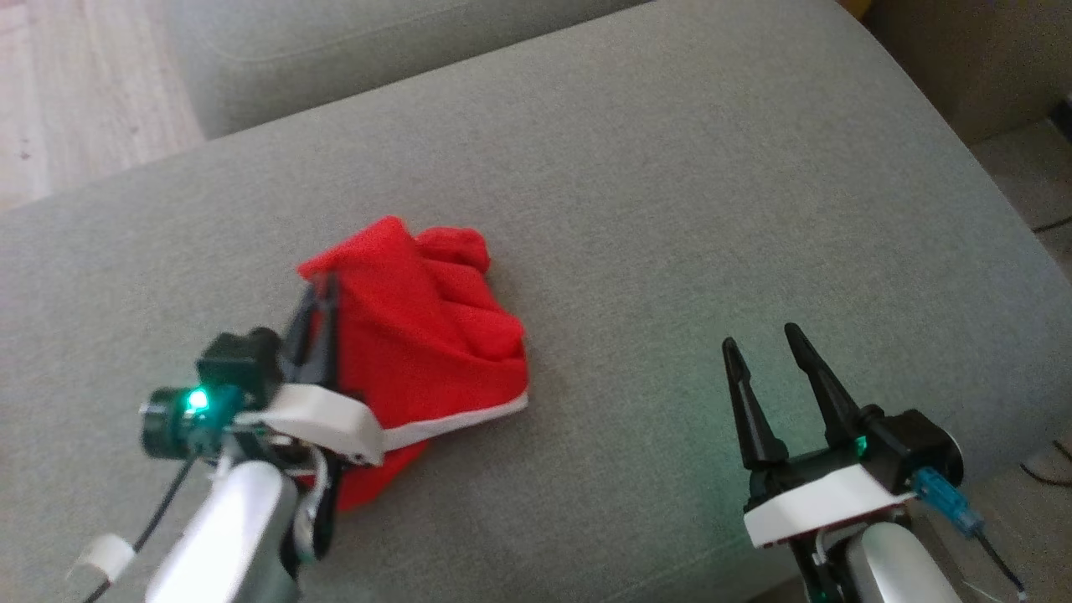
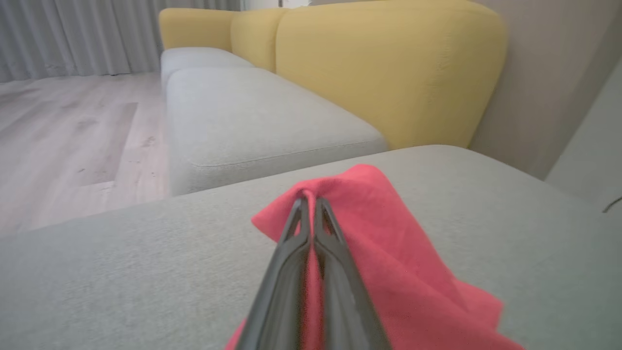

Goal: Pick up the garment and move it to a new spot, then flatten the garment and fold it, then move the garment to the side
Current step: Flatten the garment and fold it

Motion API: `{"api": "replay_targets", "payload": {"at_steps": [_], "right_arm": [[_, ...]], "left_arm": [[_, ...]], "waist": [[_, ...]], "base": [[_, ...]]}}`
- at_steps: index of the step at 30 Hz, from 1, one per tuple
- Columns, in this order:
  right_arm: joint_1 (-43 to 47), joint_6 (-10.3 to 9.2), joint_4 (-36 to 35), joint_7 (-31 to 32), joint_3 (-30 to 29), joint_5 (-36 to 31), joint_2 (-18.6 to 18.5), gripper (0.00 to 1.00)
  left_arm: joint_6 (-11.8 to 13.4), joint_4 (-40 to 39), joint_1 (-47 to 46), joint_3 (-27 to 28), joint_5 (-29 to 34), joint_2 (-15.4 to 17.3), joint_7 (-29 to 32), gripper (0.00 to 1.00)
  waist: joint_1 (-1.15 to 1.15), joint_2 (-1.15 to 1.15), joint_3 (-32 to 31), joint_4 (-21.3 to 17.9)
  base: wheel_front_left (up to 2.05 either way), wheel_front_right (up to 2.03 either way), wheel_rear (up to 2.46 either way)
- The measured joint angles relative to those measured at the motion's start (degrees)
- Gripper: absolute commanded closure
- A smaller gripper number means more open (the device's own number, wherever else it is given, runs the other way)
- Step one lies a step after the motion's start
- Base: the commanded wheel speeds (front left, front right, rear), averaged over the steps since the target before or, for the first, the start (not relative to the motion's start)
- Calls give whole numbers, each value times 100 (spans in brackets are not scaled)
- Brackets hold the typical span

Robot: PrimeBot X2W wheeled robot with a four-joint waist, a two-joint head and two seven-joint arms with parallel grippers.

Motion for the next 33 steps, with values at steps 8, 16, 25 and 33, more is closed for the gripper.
{"api": "replay_targets", "payload": {"at_steps": [8, 16, 25, 33], "right_arm": [[-34, 0, -5, 0, 13, 3, 0, 0], [-55, 0, -5, 0, 7, 19, 0, 0], [-1, 0, -19, 0, -123, 19, 0, 0], [-3, 0, -40, 0, -80, 26, 0, 0]], "left_arm": [[367, 1853, -739, 627, -148, -125, -536, 100], [56, 2616, -912, 666, -303, -260, -873, 0], [22, 1343, -228, 610, -324, -25, -962, 0], [-250, -475, 88, -1014, 528, -47, 220, 0]], "waist": [[1, 0, 216, -146], [0, 0, 212, -75], [-1, 0, 44, 75], [0, 0, 183, 209]], "base": [[0, 0, 0], [0, 0, 0], [0, 0, 0], [0, 0, 0]]}}
